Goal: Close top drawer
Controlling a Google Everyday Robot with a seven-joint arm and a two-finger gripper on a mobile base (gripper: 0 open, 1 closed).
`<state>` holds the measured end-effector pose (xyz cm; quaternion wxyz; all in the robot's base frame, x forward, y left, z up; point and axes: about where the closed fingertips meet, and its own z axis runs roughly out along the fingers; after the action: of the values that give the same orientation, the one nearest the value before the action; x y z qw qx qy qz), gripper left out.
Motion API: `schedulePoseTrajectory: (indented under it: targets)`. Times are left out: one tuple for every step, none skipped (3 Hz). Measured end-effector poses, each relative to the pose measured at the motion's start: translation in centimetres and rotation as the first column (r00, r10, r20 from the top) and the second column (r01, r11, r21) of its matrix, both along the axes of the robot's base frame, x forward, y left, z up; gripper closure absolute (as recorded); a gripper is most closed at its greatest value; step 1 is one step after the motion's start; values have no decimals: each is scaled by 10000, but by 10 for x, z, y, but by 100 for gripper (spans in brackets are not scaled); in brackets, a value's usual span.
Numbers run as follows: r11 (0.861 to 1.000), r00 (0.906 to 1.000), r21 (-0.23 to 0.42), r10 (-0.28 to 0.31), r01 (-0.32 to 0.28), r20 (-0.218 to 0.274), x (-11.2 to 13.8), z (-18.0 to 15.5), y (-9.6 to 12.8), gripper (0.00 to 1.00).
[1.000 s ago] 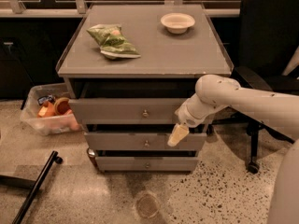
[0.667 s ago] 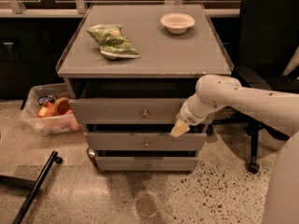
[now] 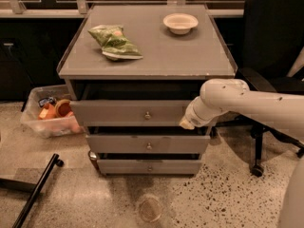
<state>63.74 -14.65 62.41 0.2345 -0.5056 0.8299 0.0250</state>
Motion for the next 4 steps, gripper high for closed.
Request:
schedulePoseTrajectory:
  targets:
    - [9993,9987,-40,-376,377,351,0,10,-1,85]
    - [9985,9969,-20,-539,541,576,-1,18,-1,62]
    - [9980,9953,32,-633,632,736,-4,24,0,39]
    - [9979,9951,49,-645,643,752,-4,24,0,16]
